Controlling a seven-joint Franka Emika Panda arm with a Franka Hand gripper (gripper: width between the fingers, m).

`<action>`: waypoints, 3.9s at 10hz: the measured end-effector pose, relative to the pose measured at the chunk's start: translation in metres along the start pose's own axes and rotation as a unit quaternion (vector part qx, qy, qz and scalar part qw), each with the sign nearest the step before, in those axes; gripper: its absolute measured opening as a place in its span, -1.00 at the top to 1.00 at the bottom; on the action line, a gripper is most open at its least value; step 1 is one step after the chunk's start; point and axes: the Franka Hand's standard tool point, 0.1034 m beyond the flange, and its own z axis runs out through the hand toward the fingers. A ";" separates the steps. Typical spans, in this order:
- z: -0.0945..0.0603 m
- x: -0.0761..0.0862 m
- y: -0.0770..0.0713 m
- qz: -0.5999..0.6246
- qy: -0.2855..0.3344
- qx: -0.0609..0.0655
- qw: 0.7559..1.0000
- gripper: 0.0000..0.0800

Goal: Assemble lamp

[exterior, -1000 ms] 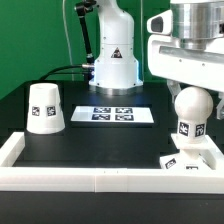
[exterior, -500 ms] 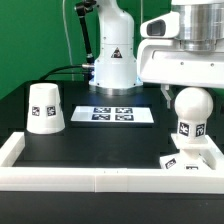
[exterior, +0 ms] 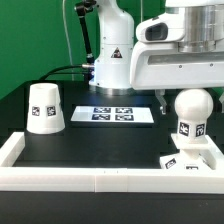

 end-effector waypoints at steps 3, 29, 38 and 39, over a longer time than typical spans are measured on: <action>0.000 0.000 0.000 -0.082 0.000 0.000 0.997 -0.75; -0.001 0.008 -0.003 -0.391 0.001 -0.072 0.918 -0.44; -0.001 0.008 -0.003 -0.064 0.023 -0.056 0.996 -0.45; -0.001 0.008 -0.001 0.018 0.025 -0.039 0.999 -0.45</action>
Offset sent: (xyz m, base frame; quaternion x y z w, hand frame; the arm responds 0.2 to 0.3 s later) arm 0.0073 0.0048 0.0024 -0.0216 0.0234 -0.2971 0.9543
